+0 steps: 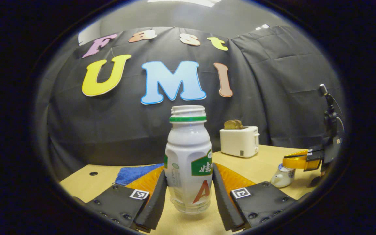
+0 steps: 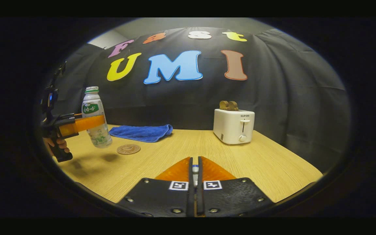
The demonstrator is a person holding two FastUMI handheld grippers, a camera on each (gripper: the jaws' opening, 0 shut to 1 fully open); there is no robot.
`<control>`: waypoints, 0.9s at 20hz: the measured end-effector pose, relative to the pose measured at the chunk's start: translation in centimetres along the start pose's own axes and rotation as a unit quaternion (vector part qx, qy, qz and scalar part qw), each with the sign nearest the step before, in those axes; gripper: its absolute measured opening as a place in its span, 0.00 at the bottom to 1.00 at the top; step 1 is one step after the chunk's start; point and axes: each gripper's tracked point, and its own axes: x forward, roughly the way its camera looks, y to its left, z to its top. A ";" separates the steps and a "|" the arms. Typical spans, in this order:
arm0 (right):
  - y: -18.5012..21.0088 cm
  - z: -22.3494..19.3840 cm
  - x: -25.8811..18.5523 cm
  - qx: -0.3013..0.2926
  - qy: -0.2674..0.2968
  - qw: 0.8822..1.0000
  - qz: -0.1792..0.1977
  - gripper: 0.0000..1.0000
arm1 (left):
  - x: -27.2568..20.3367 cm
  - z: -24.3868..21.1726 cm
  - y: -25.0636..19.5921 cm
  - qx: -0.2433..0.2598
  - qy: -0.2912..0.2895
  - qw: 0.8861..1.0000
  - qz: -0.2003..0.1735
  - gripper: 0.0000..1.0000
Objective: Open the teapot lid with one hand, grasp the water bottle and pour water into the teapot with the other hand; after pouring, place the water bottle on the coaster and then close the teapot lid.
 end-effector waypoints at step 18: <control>4.5 1.9 -4.5 -0.025 -0.075 0.996 0.042 0.65 | 9.8 -6.6 1.6 -0.027 0.050 0.998 0.012 0.82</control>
